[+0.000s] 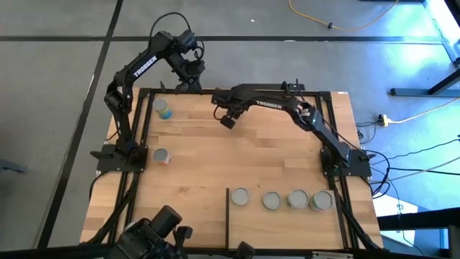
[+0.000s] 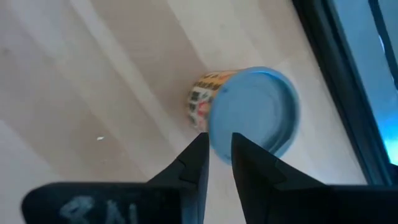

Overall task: Pick and place cans onto a shelf
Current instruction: Put the yellow canned black beans on the shelf

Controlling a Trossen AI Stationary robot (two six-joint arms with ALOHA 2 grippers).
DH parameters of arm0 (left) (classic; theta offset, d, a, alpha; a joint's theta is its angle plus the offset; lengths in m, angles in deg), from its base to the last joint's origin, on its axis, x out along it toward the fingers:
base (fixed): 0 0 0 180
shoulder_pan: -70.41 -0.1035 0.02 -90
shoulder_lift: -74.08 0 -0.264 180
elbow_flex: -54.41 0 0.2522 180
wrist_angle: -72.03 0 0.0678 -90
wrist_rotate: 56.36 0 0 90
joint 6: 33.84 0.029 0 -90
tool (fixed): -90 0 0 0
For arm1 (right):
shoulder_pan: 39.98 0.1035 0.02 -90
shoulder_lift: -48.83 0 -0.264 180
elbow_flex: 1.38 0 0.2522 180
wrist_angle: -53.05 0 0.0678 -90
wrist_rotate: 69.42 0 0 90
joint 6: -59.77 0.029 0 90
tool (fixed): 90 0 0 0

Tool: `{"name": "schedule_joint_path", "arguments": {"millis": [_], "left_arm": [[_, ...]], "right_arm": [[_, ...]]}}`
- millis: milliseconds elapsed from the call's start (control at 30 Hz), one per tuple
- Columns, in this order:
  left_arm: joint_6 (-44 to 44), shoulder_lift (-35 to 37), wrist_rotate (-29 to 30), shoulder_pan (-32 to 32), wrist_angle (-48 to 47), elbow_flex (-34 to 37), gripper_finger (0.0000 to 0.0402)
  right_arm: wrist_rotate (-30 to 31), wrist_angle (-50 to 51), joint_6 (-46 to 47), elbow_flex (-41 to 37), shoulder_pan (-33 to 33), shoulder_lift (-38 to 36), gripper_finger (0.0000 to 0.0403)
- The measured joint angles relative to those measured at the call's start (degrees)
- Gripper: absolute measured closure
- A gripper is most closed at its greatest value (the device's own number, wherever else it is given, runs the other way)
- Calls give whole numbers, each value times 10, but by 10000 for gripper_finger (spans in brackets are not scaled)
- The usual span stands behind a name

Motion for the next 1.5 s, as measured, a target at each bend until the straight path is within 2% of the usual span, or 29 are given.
{"name": "schedule_joint_path", "arguments": {"millis": [267,1300,1500], "left_arm": [[-1,0,2,0,0,0,401],[-1,0,5,0,0,0,401],[-1,0,4,0,0,0,401]], "right_arm": [[-10,4,-24,0,-3,0,331],[-9,3,-24,0,-3,0,332],[-10,4,-26,0,-4,0,345]]}}
